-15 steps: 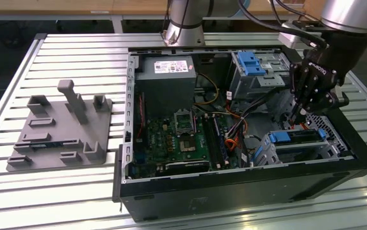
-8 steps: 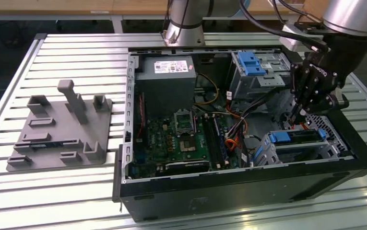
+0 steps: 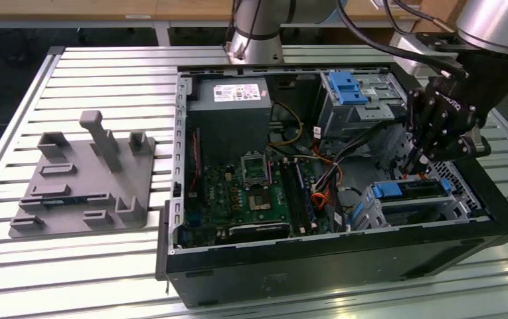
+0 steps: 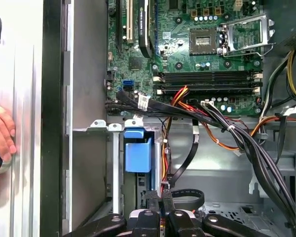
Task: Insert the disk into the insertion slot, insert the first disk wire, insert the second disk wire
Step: 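Insert the second disk wire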
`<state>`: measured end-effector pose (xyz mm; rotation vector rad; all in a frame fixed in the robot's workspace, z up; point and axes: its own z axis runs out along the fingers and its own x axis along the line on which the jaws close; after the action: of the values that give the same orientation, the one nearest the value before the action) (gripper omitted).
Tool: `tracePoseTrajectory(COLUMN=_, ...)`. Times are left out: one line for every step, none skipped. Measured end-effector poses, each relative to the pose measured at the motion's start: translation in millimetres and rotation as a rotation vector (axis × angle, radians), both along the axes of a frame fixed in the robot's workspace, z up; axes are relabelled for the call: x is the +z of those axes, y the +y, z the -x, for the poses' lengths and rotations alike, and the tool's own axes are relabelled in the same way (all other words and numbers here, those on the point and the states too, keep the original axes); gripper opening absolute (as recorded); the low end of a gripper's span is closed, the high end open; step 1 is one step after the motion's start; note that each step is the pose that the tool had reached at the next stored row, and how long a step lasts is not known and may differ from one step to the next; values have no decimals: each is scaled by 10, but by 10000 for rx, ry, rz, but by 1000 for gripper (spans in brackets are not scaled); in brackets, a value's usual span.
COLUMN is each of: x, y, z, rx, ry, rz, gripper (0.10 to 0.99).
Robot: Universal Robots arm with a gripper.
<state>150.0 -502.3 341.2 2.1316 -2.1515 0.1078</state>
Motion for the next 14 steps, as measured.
tracePoseTrajectory(x=0, y=-16, z=0, rx=0, ry=0, rz=-85, gripper=145)
tracePoseTrajectory(x=0, y=-32, z=0, rx=0, ry=0, rz=-190, gripper=145)
tracePoseTrajectory(x=0, y=-48, z=1, rx=0, ry=0, rz=-295, gripper=145)
tracePoseTrajectory(x=1, y=-63, z=1, rx=0, ry=0, rz=-400, gripper=145)
tracePoseTrajectory(x=1, y=-79, z=2, rx=0, ry=0, rz=-501, gripper=145)
tracePoseTrajectory(x=1, y=-95, z=3, rx=0, ry=0, rz=-593, gripper=145)
tracePoseTrajectory(x=1, y=-112, z=3, rx=0, ry=-1, rz=-681, gripper=145)
tracePoseTrajectory(x=1, y=-130, z=4, rx=0, ry=0, rz=-759, gripper=145)
tracePoseTrajectory(x=1, y=-147, z=4, rx=1, ry=0, rz=-837, gripper=145)
tracePoseTrajectory(x=1, y=-164, z=4, rx=1, ry=0, rz=-913, gripper=145)
tracePoseTrajectory(x=1, y=-177, z=4, rx=0, ry=0, rz=-976, gripper=145)
tracePoseTrajectory(x=1, y=-177, z=4, rx=0, ry=0, rz=-979, gripper=145)
tracePoseTrajectory(x=1, y=-176, z=4, rx=0, ry=0, rz=-983, gripper=145)
tracePoseTrajectory(x=1, y=-177, z=4, rx=0, ry=0, rz=-986, gripper=145)
